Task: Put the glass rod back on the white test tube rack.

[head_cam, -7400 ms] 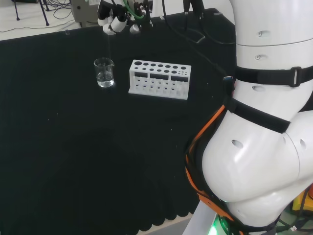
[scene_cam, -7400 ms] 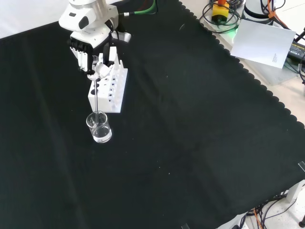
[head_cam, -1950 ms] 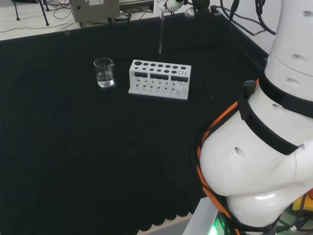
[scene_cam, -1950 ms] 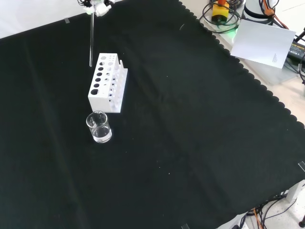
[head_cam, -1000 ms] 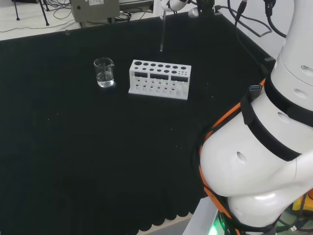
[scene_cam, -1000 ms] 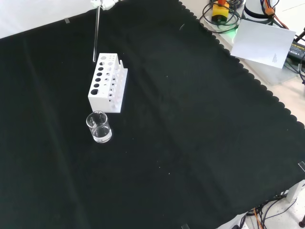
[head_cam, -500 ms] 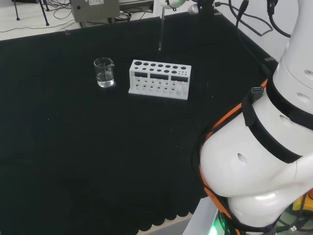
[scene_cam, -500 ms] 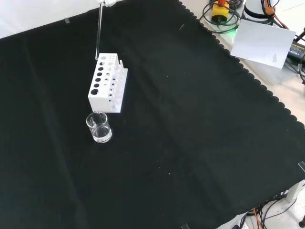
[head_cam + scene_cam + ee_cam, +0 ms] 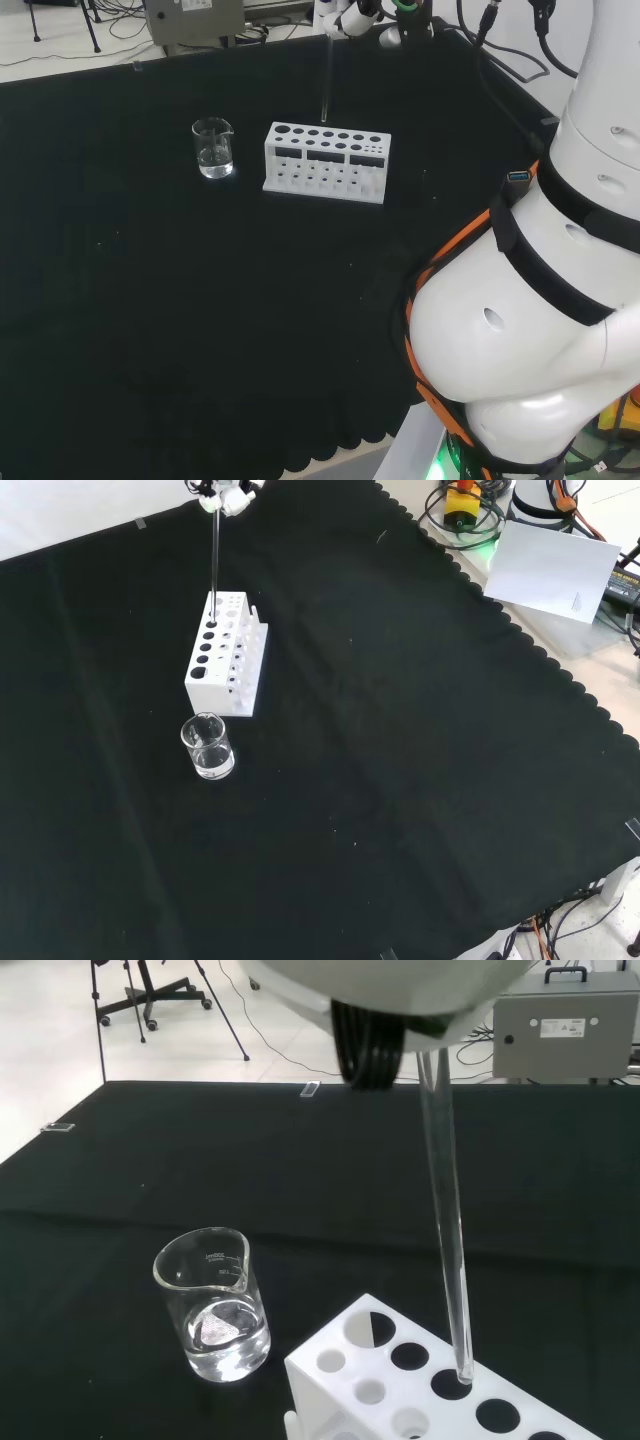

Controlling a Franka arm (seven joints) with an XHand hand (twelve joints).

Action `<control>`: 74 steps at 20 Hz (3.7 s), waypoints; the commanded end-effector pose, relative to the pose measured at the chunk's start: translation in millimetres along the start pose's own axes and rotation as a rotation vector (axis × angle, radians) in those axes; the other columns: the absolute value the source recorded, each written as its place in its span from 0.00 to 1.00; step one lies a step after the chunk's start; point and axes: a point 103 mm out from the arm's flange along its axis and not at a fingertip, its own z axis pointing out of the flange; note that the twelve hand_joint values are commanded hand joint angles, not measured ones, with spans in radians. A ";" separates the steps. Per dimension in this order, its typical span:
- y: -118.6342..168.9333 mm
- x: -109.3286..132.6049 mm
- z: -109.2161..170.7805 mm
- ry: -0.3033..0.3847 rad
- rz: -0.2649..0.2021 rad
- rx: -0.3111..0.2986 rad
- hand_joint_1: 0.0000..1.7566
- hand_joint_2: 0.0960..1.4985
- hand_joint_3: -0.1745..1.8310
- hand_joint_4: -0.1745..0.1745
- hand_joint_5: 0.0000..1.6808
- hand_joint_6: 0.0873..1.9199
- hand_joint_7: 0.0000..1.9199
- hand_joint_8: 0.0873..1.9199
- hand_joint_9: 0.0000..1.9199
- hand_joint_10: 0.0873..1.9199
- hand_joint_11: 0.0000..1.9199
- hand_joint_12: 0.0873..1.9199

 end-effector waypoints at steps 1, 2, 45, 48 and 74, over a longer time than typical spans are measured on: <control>1.4 -2.5 1.9 0.013 -0.003 0.007 0.75 0.41 0.45 0.00 0.70 0.27 0.63 0.56 0.90 0.43 0.89 0.43; -0.4 -2.1 3.0 0.010 -0.002 0.002 0.75 0.41 0.45 0.00 0.70 0.27 0.63 0.56 0.90 0.43 0.89 0.43; 9.3 -30.2 29.4 0.047 0.026 0.028 0.75 0.40 0.46 0.00 0.70 0.27 0.63 0.56 0.90 0.43 0.89 0.44; 10.1 -30.7 25.4 0.050 0.026 0.025 0.75 0.40 0.46 0.00 0.70 0.27 0.63 0.56 0.90 0.43 0.89 0.44; 33.3 -37.5 73.1 0.044 0.017 0.096 0.75 0.40 0.46 0.00 0.70 0.27 0.63 0.56 0.90 0.43 0.89 0.44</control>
